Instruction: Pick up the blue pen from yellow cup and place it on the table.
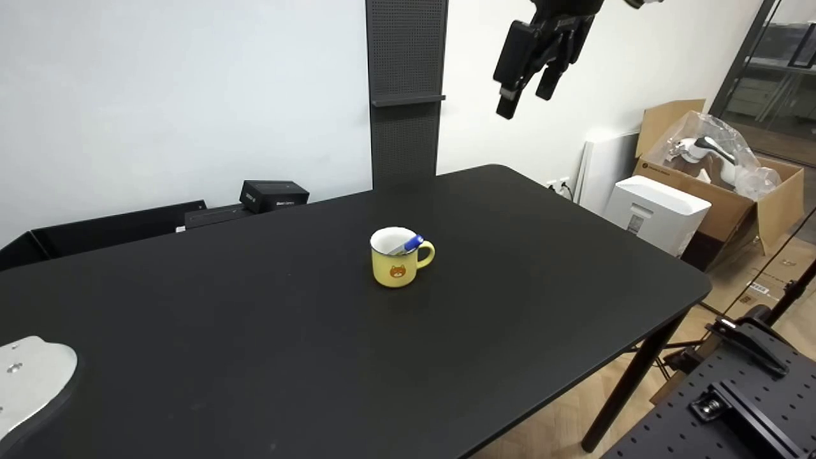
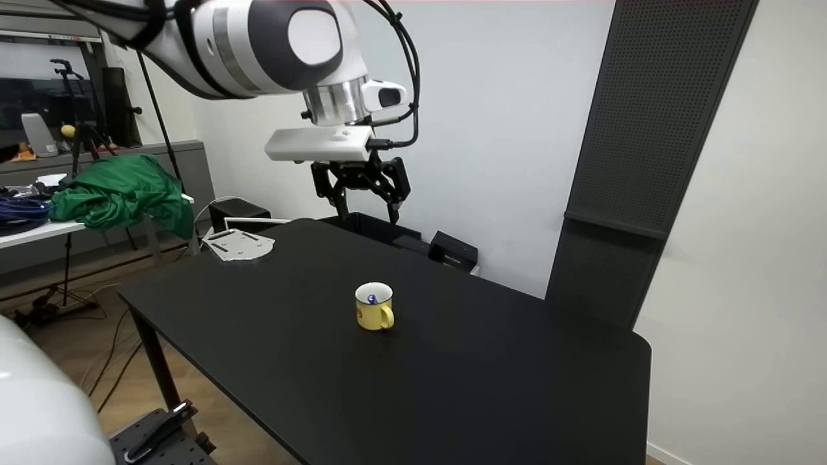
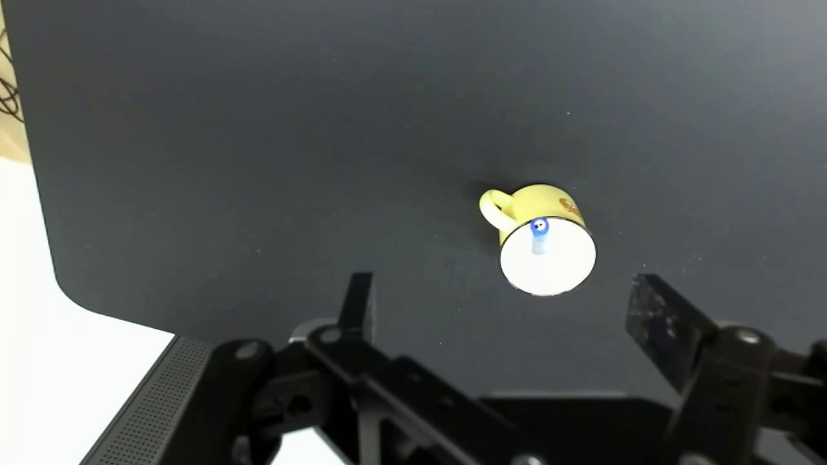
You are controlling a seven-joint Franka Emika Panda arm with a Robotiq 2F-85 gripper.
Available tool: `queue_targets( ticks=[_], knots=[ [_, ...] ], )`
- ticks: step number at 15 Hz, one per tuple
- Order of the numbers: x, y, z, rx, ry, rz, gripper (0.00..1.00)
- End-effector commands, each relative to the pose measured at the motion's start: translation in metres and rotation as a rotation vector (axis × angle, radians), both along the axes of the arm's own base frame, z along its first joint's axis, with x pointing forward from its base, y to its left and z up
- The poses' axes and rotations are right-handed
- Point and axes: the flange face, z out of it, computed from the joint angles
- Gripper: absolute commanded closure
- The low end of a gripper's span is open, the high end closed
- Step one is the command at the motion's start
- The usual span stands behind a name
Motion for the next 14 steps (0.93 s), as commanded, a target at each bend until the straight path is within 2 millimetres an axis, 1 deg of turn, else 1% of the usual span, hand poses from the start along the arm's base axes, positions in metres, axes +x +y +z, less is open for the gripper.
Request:
queue_targets(
  ticks=[1, 3, 5, 6, 8, 11, 14],
  knots=[
    [0.006, 0.001, -0.006, -0.021, -0.011, 0.009, 0.00],
    [0.015, 0.002, -0.018, -0.044, -0.015, 0.019, 0.00],
    [0.016, 0.002, -0.021, -0.046, -0.011, 0.021, 0.00],
    [0.011, -0.001, -0.010, -0.077, -0.036, 0.011, 0.00],
    [0.012, 0.003, -0.009, -0.069, -0.056, 0.027, 0.00],
    [0.022, 0.011, -0.020, -0.061, -0.113, 0.003, 0.00],
    [0.033, 0.023, -0.043, -0.057, -0.129, 0.013, 0.00]
  ],
)
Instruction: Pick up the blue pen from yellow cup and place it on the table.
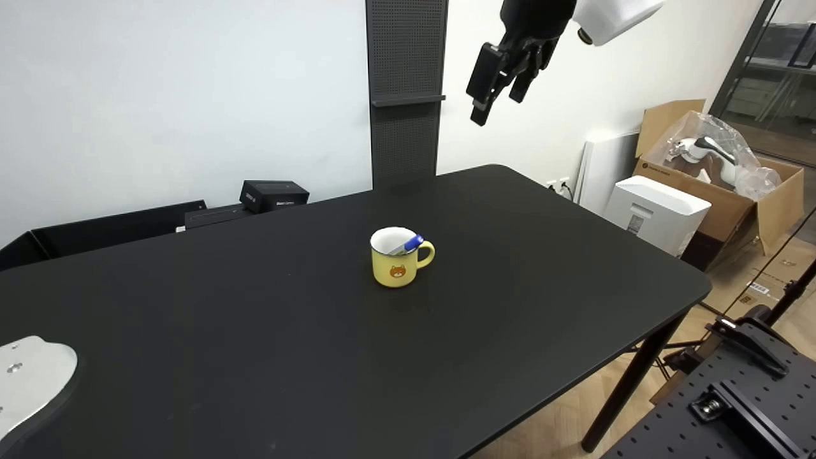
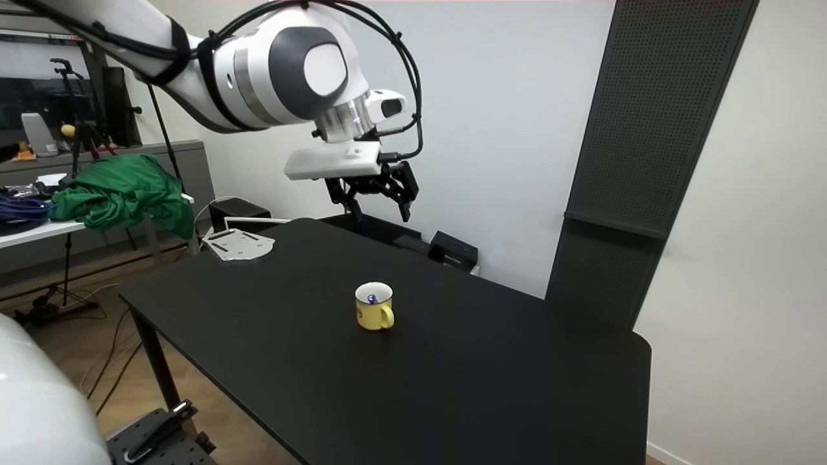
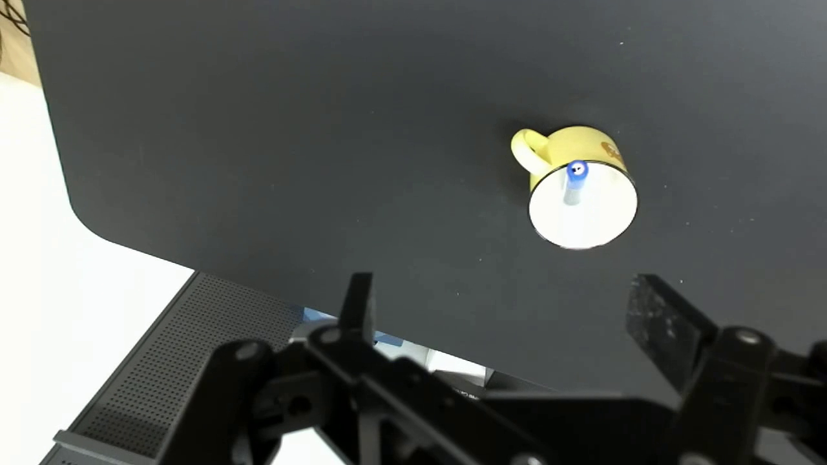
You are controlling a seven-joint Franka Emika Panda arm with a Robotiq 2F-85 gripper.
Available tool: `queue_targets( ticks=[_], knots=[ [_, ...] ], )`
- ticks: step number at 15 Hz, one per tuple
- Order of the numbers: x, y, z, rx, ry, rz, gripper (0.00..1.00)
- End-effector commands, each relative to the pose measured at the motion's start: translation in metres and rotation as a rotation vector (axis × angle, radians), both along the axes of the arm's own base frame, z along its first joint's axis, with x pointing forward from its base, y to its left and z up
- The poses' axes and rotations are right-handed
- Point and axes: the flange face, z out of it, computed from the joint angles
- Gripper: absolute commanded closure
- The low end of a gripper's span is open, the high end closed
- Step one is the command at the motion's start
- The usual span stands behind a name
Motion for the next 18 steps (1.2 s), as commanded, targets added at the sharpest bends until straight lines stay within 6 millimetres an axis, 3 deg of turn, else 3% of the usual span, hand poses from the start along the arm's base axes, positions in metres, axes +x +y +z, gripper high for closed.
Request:
queue_targets(
  ticks=[1, 10, 11, 13, 18],
  knots=[
    [0.015, 0.016, -0.035, -0.011, -0.008, -0.008, 0.00],
    [0.045, 0.040, -0.157, -0.070, 0.183, 0.034, 0.00],
    [0.031, 0.033, -0.143, -0.066, 0.163, 0.048, 0.00],
    [0.032, 0.033, -0.155, -0.064, 0.185, 0.054, 0.00],
    [0.037, 0.037, -0.153, -0.052, 0.157, 0.036, 0.00]
  ],
)
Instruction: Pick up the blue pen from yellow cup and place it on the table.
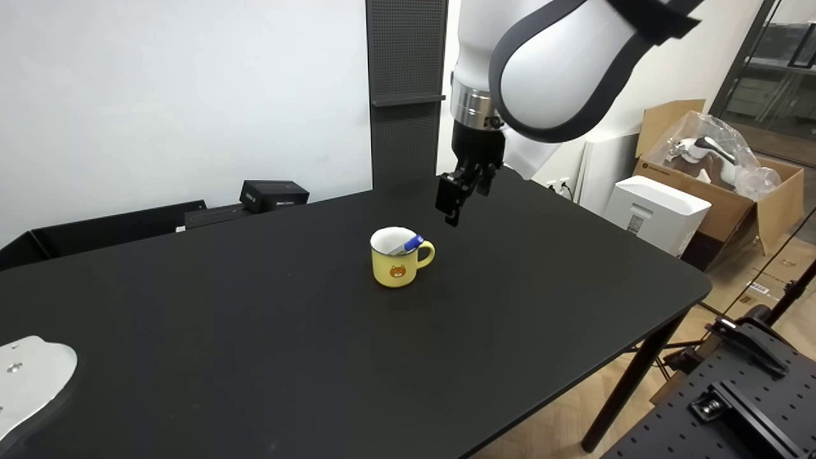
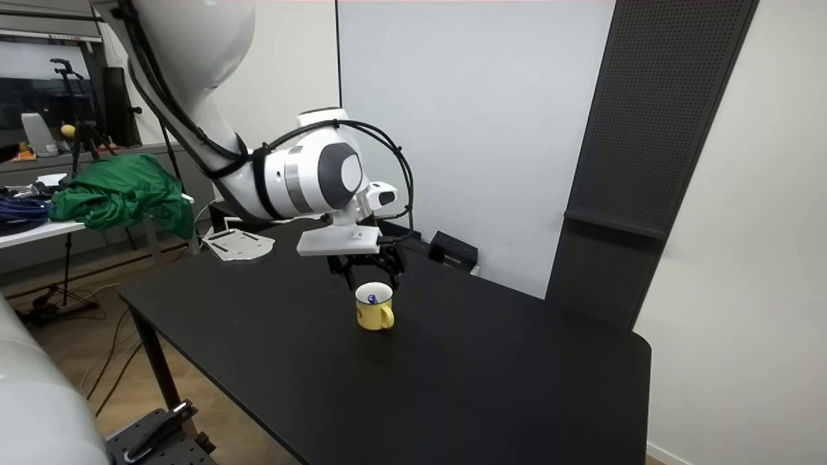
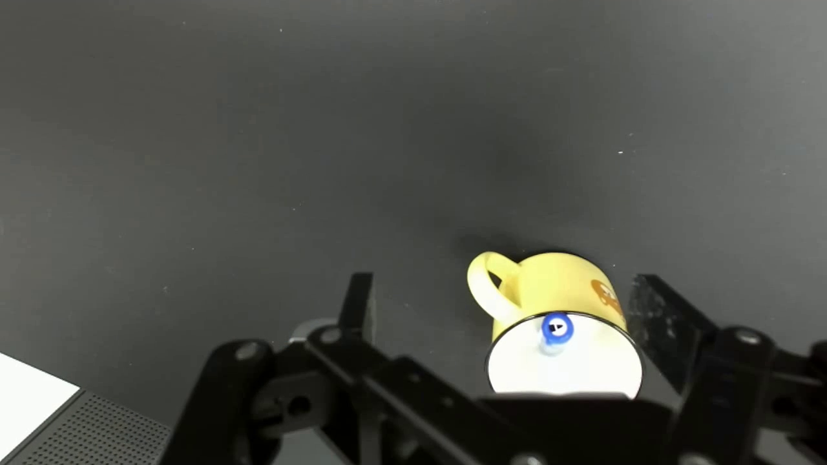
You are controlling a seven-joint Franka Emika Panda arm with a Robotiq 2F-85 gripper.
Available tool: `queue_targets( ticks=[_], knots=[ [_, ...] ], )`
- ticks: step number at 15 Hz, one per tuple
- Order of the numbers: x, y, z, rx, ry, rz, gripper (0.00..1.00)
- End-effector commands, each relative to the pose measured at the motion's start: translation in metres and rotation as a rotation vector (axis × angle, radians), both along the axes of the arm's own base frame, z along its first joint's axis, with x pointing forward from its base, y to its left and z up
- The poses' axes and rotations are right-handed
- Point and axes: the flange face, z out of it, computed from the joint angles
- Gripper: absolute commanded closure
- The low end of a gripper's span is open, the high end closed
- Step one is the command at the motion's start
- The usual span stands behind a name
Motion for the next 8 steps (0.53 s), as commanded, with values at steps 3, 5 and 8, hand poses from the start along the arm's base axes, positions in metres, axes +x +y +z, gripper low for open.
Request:
queue_targets(
  ticks=[3, 5, 8],
  knots=[
    [0.017, 0.013, -0.027, 0.047, -0.025, -0.037, 0.00],
    [0.025, 0.019, -0.043, 0.066, -0.045, -0.036, 0.00],
    [0.042, 0.028, -0.066, 0.096, -0.091, -0.033, 0.00]
  ],
)
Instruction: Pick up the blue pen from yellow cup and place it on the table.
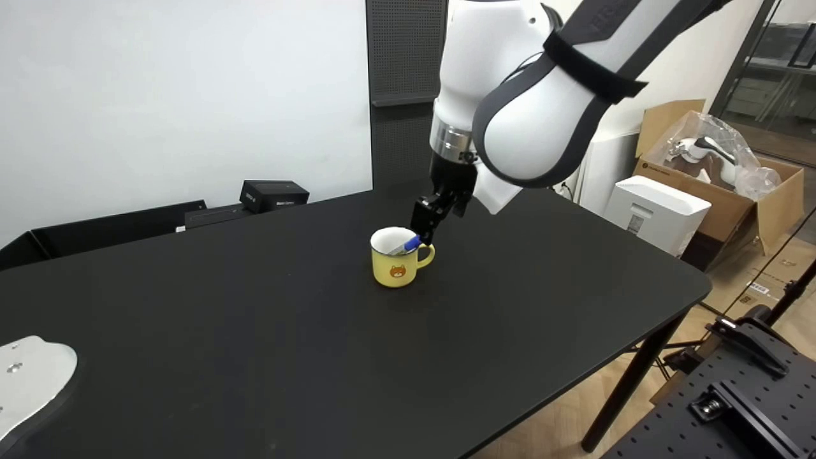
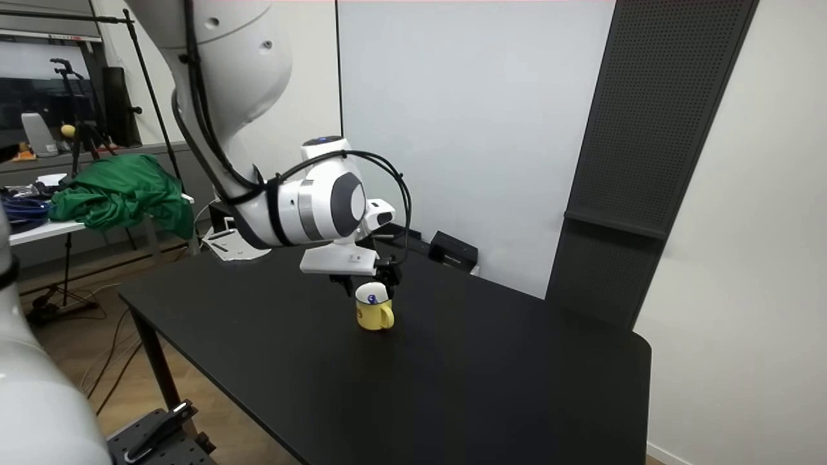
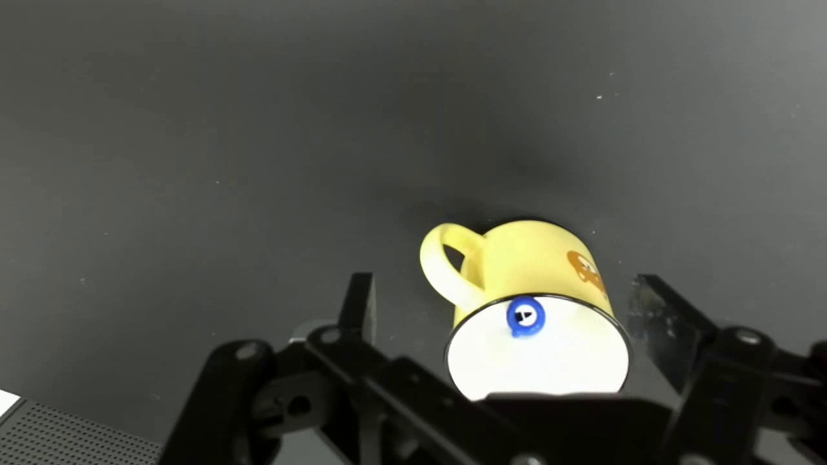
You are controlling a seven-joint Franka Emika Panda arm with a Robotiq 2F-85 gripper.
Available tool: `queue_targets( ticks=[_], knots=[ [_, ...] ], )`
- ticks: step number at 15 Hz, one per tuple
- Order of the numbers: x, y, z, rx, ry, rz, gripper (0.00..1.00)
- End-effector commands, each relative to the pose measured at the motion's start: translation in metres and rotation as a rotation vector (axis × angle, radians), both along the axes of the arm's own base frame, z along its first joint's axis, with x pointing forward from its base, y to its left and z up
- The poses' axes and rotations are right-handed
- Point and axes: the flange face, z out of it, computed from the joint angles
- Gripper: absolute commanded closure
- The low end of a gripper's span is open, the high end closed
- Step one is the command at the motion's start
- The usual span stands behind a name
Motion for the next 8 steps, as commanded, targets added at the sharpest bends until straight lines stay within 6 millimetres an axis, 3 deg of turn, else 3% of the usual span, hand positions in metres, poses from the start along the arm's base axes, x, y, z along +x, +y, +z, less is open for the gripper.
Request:
queue_targets(
  ticks=[1, 4, 5, 6, 8],
  knots=[
    [0.030, 0.012, -0.026, 0.028, -0.049, -0.020, 0.00],
    [0.045, 0.021, -0.038, 0.040, -0.077, -0.009, 0.00],
    [0.049, 0.024, -0.041, 0.049, -0.083, -0.007, 0.25],
    [0.052, 0.026, -0.043, 0.052, -0.088, -0.003, 0.26],
    [0.054, 0.030, -0.047, 0.066, -0.082, -0.010, 0.40]
  ],
)
